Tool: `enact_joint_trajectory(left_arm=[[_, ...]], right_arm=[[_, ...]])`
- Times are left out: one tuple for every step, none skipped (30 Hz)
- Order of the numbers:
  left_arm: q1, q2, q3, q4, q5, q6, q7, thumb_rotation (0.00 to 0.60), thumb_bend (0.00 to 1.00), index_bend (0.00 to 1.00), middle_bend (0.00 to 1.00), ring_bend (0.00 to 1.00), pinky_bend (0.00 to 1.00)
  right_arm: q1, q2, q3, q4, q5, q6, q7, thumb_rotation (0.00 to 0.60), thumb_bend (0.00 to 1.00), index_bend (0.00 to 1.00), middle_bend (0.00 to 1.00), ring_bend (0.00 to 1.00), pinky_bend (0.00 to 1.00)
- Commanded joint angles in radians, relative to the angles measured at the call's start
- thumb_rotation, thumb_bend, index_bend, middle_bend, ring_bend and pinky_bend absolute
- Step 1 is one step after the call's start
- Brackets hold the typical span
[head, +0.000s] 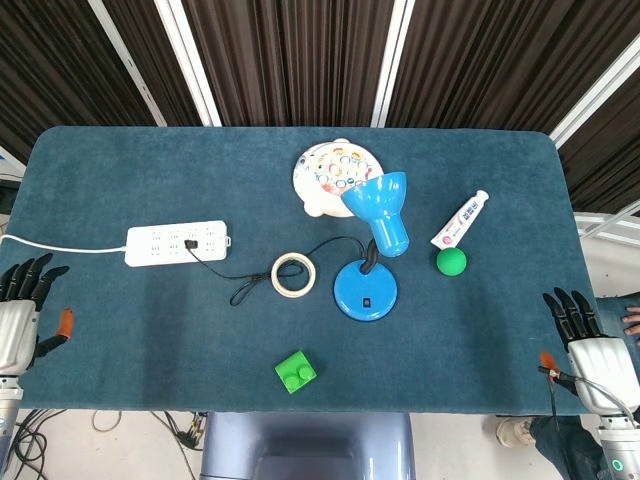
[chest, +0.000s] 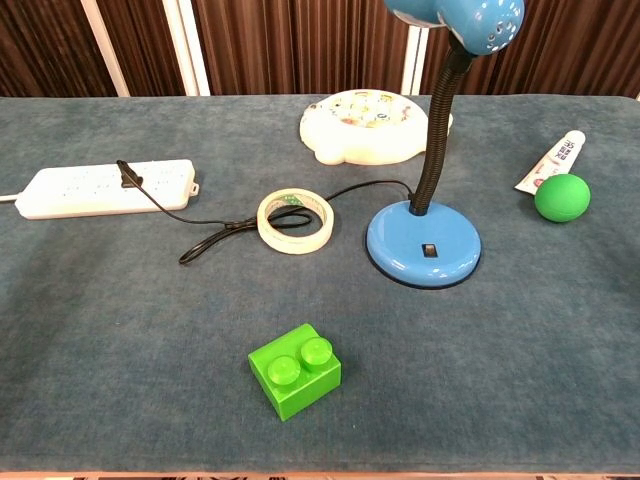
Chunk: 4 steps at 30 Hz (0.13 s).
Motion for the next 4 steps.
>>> enact_joint_trajectory(left_arm=[[0.003,-0.003,0.003,0.005,0.004,0.003,-0.002,0.6,0.5,0.17,0.04,0.0,0.0],[0.003,-0.003,0.004,0.006,0.004,0.003,-0.002,0.6,0.5,0.17,0.04,0.0,0.0],[0.003,-0.003,0.005,0.006,0.004,0.001,-0.003,0.6,0.5,0.17,0.04,0.0,0.0],[0.003,-0.003,0.005,0.006,0.003,0.001,-0.003,0.6,0.5,0.17,0.04,0.0,0.0]], right_arm=[[-0.005,0.0,0.005,0.0,-0.01,-0.004,-0.003,0.6,0.36,0.01,0.07,0.0,0.0],[-0.007,0.0,0.007,-0.001,-0.012,-0.005,-0.005,0.6,0.36,0.01,0.07,0.0,0.0],[-0.009,0.0,0.009,-0.002,-0.015,-0.006,-0.007,0.6,0.36,0.01,0.07,0.0,0.0],[-0.011,0.001,0.01,-0.004,-0.016,-0.009,-0.007,0.6,0.36,0.01,0.07,0.0,0.0]])
